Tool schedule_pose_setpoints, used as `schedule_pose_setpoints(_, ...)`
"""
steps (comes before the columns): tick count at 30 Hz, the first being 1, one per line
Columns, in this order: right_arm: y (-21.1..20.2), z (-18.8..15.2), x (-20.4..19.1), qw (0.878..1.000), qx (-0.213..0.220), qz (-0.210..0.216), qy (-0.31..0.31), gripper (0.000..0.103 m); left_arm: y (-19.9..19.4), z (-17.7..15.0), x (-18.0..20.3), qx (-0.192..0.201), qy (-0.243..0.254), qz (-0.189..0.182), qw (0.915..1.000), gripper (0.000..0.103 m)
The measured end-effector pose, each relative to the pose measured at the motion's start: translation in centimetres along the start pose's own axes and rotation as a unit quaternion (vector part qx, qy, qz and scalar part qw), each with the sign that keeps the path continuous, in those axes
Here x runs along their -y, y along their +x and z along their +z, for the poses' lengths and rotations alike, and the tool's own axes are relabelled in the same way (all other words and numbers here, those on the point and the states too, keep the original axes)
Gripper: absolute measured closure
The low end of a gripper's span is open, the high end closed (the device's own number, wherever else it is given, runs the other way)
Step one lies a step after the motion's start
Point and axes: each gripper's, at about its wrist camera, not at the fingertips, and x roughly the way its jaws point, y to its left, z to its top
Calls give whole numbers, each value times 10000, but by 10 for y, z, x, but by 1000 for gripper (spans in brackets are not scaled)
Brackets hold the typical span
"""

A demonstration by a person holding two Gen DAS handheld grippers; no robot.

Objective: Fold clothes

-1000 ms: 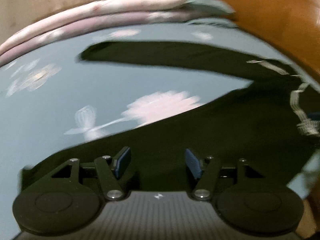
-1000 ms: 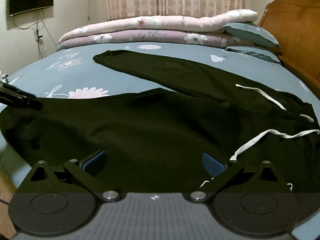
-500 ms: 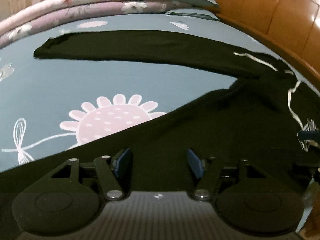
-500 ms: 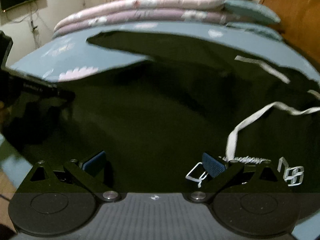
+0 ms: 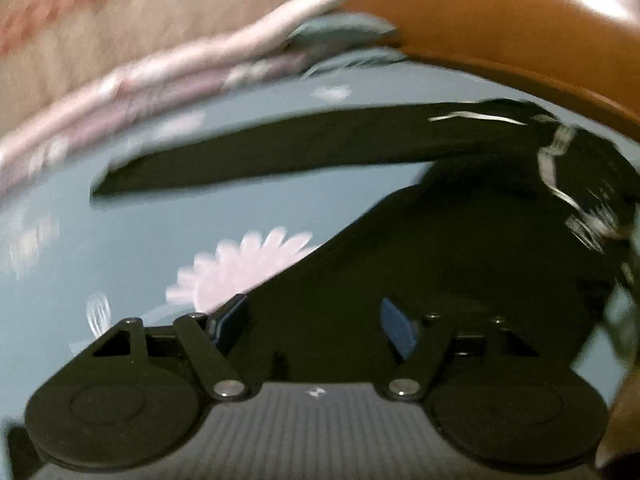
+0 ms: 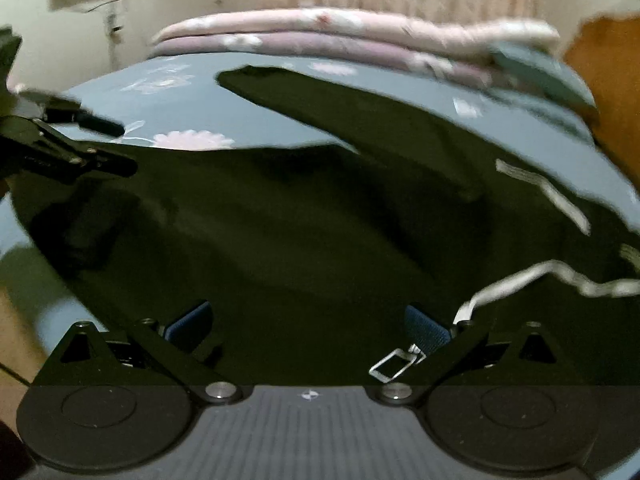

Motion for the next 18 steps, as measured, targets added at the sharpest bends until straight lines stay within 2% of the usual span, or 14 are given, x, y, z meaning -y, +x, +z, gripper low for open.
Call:
schedule_pose_setpoints(2,-7,5,-5,9993,19,-28,-370,0,-20,-6,23,244,854,20,9960,28)
schedule_pose_setpoints(4,-11,9,-12,9972,5,-50,-749,0,-32,-15,47,340,1669,70,9854,28)
schedule_pose_setpoints(7,-17,14,-26,9917,-23,-87,-1280,0,-34,-29,74,274,2403,129,9702,28)
schedule_pose_setpoints(15,-26,13,-51,9817,-91,-88,-1899,0,-30,-35,108,121,3080,-89,9513,27)
schedule_pose_setpoints(17,-26,11,-56,9773,-154,25,-2111,7,-28,-32,110,101,2993,-206,9539,27)
schedule_pose_setpoints(18,-26,11,-58,9750,-195,122,-2212,17,-28,-30,109,84,2913,-273,9562,27)
